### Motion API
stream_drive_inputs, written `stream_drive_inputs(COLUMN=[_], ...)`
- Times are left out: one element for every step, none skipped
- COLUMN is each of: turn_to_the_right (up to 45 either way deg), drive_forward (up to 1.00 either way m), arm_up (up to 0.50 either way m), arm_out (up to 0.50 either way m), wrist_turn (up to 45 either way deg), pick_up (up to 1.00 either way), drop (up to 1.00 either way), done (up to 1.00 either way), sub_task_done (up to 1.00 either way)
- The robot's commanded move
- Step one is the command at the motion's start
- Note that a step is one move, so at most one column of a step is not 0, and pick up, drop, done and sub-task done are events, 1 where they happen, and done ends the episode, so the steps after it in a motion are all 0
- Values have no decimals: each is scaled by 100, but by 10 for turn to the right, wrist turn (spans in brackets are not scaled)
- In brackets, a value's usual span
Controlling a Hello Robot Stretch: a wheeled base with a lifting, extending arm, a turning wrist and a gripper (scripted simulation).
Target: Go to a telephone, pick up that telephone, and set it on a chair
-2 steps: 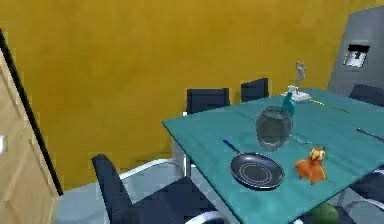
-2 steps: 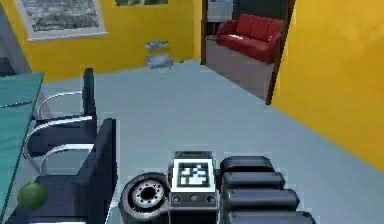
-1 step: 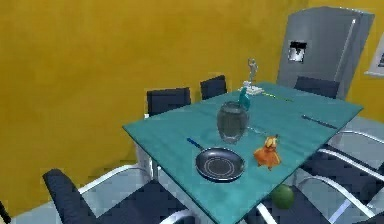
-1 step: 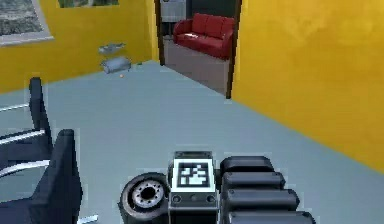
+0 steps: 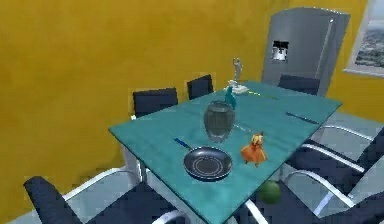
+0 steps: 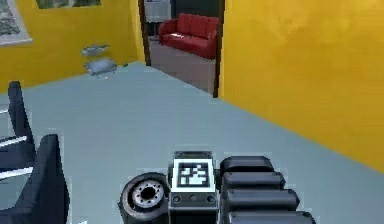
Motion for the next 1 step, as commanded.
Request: stream_drive_inputs(turn_to_the_right=[-450], drive_forward=[0], arm_up=[0], arm_out=[0], wrist_turn=[0], pick_up=[0], drop=[0], done=[0], sub_task_done=[0])
